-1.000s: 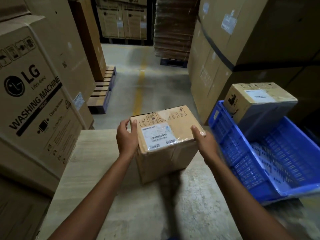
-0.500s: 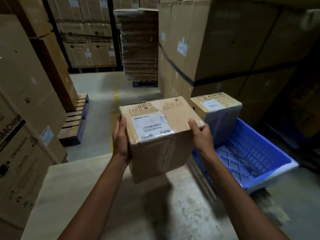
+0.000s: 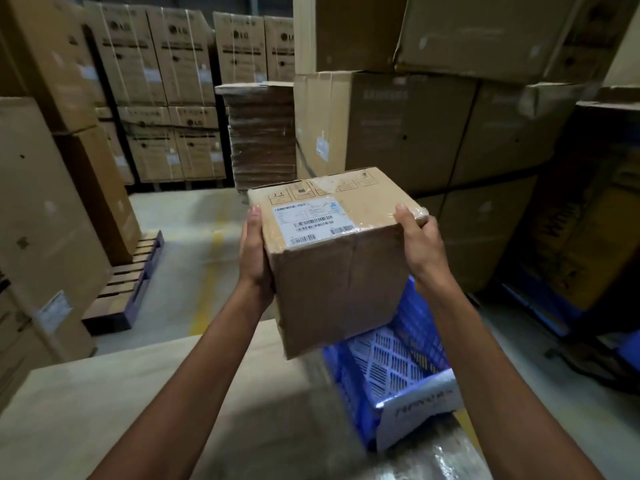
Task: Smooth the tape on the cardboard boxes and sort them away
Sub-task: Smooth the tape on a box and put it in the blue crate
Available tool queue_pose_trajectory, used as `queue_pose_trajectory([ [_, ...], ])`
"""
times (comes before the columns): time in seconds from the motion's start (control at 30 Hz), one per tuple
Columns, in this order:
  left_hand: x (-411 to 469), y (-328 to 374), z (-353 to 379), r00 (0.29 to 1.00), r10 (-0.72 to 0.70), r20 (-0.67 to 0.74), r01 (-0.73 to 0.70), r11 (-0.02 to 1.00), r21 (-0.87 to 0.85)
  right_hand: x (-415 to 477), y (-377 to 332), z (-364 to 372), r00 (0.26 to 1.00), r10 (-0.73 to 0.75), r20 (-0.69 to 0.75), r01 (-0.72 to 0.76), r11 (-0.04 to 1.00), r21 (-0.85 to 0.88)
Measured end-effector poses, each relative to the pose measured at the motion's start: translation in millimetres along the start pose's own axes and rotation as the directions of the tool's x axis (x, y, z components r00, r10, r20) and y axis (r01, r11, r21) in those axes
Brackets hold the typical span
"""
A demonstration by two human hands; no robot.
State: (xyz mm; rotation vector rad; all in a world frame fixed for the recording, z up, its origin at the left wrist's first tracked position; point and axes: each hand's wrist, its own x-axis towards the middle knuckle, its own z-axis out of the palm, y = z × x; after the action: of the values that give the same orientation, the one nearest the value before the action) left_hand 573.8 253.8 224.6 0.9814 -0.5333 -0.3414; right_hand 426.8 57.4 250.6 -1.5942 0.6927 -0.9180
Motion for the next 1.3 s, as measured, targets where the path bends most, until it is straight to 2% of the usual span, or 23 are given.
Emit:
queue_pose_trajectory([
  [0.17,1.8,-26.9,63.2,1.000,0.011,0.009,-0.012,0.987,0.157,37.8,-1.7,-61.0,0.998,-0.021,-0.060,0.021,1.000,0.006],
  [0.33,4.1,-57.0,98.9,0.997,-0.081,0.003,0.076,0.949,0.307,66.5,18.7,-97.0,0.997,0.075,-0.024,-0.075,0.997,0.023],
  [0.47,13.5,-80.0,104.8,0.985,-0.173,-0.024,0.168,0.905,0.391,85.9,56.3,-107.8,0.965,0.247,0.094,-0.261,0.943,0.204],
  [0.53,18.6,-91.9,103.9,0.978,-0.200,-0.054,0.204,0.885,0.419,98.4,82.9,-106.0,0.938,0.324,0.126,-0.346,0.907,0.242],
  [0.63,23.6,-107.9,100.1,0.964,-0.252,-0.090,0.263,0.833,0.487,114.0,125.3,-98.2,0.929,0.359,0.085,-0.368,0.885,0.285],
  [0.73,28.3,-125.1,93.3,0.950,-0.288,-0.121,0.310,0.815,0.491,108.5,137.6,-92.2,0.923,0.383,0.026,-0.377,0.892,0.251],
  [0.9,21.7,-147.6,86.9,0.952,-0.292,-0.094,0.298,0.803,0.517,110.4,171.9,-85.4,0.901,0.432,0.034,-0.428,0.875,0.225],
  [1.07,12.7,-162.3,83.3,0.945,-0.306,-0.117,0.320,0.783,0.533,106.0,206.6,-78.2,0.938,0.345,0.027,-0.346,0.935,0.075],
  [1.17,9.9,-170.0,78.8,0.948,-0.299,-0.110,0.303,0.740,0.601,96.7,219.0,-75.2,0.961,0.257,0.101,-0.250,0.965,-0.081],
  [1.23,8.3,-174.9,75.0,0.950,-0.302,-0.076,0.268,0.670,0.692,94.1,225.7,-72.5,0.965,0.199,0.168,-0.151,0.952,-0.265],
  [1.3,4.6,-177.1,77.1,0.957,-0.288,-0.024,0.175,0.511,0.842,91.4,224.8,-70.8,0.973,0.129,0.192,-0.011,0.856,-0.516],
])
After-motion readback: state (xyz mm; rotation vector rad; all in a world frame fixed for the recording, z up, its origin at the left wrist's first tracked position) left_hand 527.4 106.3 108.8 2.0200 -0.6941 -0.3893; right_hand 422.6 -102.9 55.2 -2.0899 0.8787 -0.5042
